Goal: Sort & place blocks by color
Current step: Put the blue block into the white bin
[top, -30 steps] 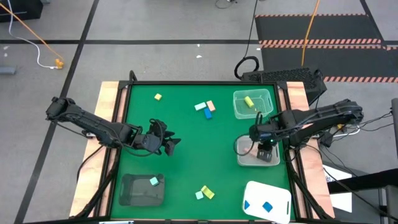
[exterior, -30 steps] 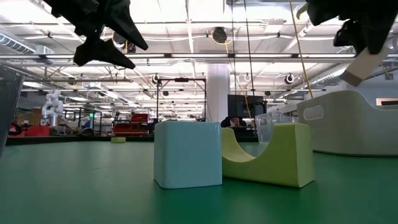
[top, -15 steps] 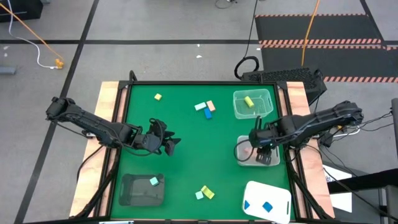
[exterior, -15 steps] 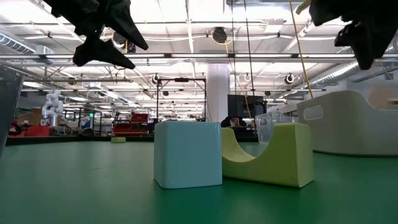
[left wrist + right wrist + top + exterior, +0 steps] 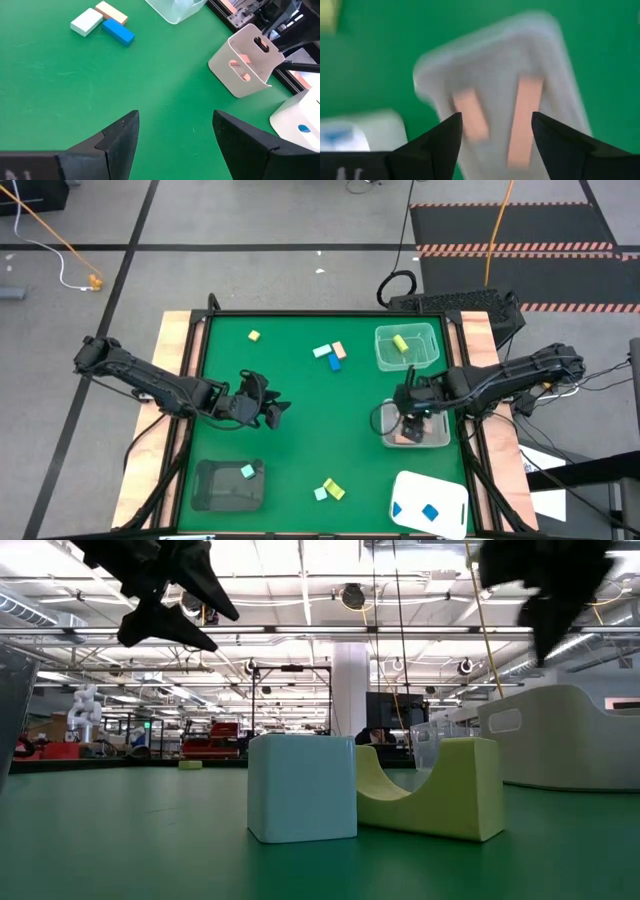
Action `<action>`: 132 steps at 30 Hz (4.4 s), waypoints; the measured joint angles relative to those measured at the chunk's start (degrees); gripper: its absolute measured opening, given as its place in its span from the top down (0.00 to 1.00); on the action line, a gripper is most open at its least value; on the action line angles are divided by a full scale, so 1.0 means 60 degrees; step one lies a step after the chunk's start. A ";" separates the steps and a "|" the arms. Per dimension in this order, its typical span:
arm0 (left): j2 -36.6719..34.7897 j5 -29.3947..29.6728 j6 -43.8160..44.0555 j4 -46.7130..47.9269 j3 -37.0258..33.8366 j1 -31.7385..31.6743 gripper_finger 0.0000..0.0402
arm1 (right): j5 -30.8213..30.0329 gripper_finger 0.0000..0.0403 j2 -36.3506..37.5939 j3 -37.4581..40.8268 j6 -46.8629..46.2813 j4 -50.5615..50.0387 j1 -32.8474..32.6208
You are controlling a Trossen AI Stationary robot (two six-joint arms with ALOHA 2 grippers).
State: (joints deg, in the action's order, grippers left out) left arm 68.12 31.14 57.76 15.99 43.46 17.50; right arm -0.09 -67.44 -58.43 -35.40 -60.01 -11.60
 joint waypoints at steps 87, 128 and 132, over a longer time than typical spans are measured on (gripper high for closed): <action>0.0000 -0.0564 -0.3362 0.0066 0.0004 -0.4103 0.37 | -0.3491 0.44 -0.7340 -0.0011 -0.0726 1.2184 0.3817; 0.0007 -0.3533 -0.3684 -0.3274 0.0004 -0.3515 0.37 | -0.2009 0.73 -0.3038 -0.0004 0.7594 1.0505 0.2739; 0.0074 -0.3591 -0.1328 -0.4446 0.0004 -0.3566 0.37 | -0.3313 0.73 -0.2407 -0.0004 0.8868 1.0490 0.2156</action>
State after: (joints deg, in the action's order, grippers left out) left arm 68.56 9.59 49.79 -10.69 43.48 -3.89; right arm -19.97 -81.88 -58.46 17.81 2.93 1.33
